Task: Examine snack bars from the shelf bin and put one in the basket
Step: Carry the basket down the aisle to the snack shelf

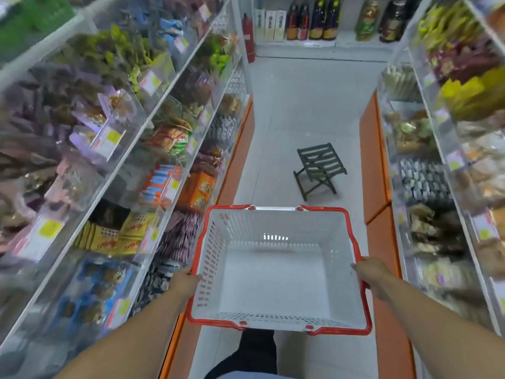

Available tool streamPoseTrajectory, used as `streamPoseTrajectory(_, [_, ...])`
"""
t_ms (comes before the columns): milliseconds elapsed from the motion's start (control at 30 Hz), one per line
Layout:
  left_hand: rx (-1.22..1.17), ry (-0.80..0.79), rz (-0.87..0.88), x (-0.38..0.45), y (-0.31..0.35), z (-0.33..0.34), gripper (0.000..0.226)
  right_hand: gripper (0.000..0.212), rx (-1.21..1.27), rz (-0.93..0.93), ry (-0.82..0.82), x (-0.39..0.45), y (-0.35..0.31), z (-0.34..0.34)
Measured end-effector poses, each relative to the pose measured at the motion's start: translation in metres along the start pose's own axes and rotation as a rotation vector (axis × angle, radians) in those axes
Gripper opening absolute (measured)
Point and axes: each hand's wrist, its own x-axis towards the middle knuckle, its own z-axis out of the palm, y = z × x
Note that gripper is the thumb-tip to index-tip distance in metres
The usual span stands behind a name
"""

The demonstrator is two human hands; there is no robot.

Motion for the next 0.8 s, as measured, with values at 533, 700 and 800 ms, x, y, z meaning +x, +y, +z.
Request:
streamPoseTrajectory(533, [0.033,0.086,-0.07,0.183,0.266,0.067,0.053,0.019,-0.084,0.079,-0.018,0.23,-0.286,-0.01])
streamPoseTrajectory(700, [-0.022,0.202,-0.124,0.213,0.335,0.116,0.05,0.025,-0.175,0.001,-0.041,0.304,-0.385,-0.032])
streamPoseTrajectory(800, [-0.21,0.224,-0.155,0.23,0.365,0.138,0.047,0.023,-0.249,-0.049,-0.053,0.342,-0.446,-0.042])
